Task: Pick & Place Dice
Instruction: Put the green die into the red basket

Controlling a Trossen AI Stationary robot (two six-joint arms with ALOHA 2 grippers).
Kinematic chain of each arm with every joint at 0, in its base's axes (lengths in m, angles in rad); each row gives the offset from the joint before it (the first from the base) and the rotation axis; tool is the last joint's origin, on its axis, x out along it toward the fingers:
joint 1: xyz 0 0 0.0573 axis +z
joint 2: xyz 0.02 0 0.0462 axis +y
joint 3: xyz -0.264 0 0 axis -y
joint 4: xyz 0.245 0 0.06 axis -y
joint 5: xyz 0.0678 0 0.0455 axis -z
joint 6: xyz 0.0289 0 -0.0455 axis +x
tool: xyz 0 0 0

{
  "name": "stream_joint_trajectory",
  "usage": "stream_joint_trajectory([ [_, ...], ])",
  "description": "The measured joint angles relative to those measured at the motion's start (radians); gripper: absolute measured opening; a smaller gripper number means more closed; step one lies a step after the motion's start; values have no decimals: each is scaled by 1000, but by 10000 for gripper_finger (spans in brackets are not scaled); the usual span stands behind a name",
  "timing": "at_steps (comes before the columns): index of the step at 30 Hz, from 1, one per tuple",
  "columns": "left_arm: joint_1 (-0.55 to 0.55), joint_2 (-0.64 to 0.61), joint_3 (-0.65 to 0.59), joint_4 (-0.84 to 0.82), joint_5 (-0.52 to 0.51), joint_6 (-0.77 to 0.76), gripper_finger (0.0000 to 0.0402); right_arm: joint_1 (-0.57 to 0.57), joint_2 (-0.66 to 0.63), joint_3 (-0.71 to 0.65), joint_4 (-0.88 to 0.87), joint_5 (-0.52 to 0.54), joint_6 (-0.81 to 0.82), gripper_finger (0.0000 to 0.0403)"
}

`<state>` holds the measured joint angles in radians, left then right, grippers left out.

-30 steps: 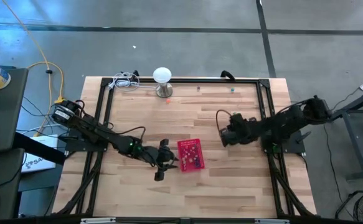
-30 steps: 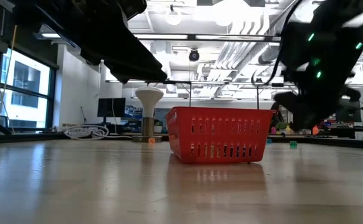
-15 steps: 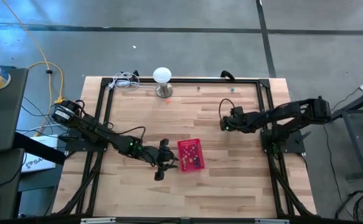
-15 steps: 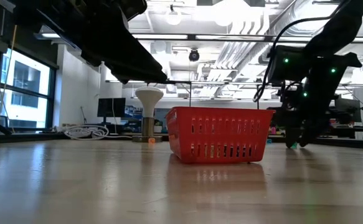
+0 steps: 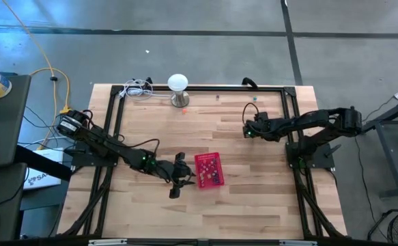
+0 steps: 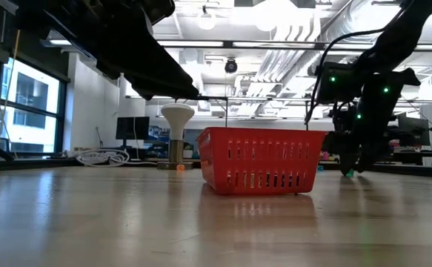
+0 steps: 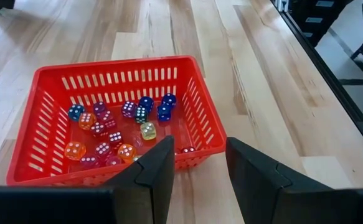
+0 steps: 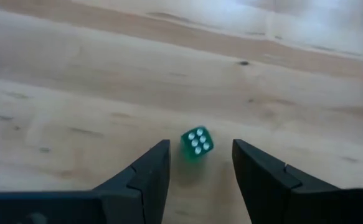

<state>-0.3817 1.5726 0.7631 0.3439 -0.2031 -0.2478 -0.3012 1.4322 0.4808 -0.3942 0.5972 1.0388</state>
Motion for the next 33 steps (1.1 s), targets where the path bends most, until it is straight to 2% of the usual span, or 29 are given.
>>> stream_joint_trajectory([
  [17,0,0,0,-4,3,0,138,-35,-3,-54,107,-38,-75,158],
  [21,0,0,0,-4,3,0,138,-35,-3,-67,127,-52,-82,126],
  [29,0,0,1,-4,2,0,138,-29,-3,-71,168,-66,-134,30],
  [33,0,0,1,-8,2,0,138,2,-1,-73,181,-49,-168,28],
])
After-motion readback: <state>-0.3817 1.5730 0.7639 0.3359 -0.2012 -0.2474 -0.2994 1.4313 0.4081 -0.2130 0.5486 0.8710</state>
